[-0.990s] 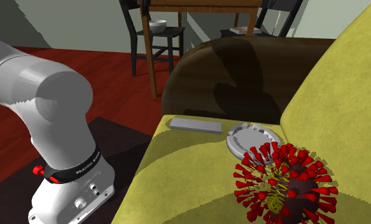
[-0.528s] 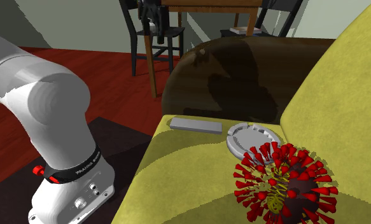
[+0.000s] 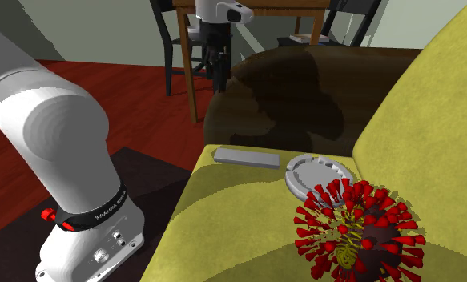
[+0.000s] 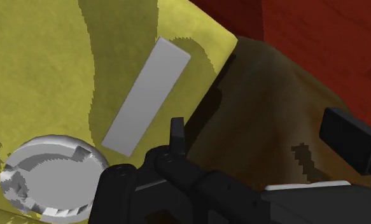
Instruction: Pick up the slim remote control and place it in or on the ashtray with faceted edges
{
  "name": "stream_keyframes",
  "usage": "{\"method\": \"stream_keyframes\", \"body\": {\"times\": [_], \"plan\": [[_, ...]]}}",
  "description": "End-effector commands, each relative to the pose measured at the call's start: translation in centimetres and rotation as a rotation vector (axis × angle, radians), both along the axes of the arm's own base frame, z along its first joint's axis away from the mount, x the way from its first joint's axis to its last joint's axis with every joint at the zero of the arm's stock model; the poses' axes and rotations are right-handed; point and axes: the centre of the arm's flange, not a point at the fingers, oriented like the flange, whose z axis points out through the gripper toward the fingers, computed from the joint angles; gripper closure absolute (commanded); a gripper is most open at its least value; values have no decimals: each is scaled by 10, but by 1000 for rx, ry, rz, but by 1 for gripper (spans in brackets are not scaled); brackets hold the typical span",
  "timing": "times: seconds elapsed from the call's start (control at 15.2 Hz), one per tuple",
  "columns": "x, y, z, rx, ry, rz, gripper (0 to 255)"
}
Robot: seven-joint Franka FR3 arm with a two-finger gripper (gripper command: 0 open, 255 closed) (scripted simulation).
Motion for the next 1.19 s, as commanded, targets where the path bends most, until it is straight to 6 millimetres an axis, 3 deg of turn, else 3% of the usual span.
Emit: {"method": "stream_keyframes", "body": {"times": [0.0, 0.92, 1.12], "plan": [[2, -11, -23, -10, 3, -54, 0], [-6, -102, -176, -75, 41, -424, 0], [-6, -104, -190, -76, 42, -432, 0]]}}
